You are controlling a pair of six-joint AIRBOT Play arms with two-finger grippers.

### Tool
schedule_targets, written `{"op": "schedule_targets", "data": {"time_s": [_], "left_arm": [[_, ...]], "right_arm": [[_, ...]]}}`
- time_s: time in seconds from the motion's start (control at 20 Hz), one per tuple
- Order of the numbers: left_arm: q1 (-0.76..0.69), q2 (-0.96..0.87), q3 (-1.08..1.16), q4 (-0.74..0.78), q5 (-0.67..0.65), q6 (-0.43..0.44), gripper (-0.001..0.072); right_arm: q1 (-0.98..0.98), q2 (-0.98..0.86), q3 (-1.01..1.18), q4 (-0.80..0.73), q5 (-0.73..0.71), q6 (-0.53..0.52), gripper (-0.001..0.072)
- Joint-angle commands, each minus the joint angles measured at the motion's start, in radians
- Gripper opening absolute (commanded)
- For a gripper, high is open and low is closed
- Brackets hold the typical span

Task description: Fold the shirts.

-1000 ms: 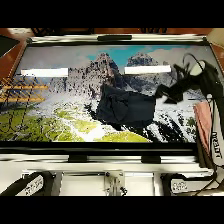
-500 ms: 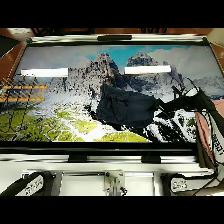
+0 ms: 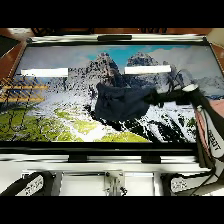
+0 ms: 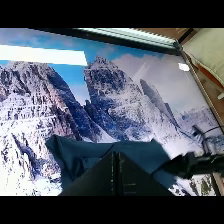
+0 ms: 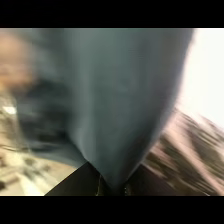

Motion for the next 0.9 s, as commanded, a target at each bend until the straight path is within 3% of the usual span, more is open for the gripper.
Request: {"op": "schedule_targets", "data": {"time_s": [0.0,0.2,0.4,0.65,0.85], "left_arm": [[0.0,0.0,0.0,0.0,0.002,0.002,0.0033],[0.0,0.0,0.0,0.0,0.007,0.002,0.0033],[0.0,0.0,0.0,0.0,0.006,0.002,0.0033],[-0.003,0.001,0.0,0.0,0.006,0.001,0.0033],[-0.022,0.001,0.0,0.0,0.009,0.002,0.0033]], "right_arm": [[-0.067,0.084,0.211,0.101,0.117,0.045,0.0066],[-0.172,0.144,0.526,-0.15,0.294,0.276,0.0067],[-0.296,0.144,0.672,-0.307,0.418,0.305,0.0066],[-0.402,0.144,0.677,-0.386,0.332,0.265,0.0066],[-0.411,0.144,0.677,-0.401,0.117,0.237,0.0067]]}}
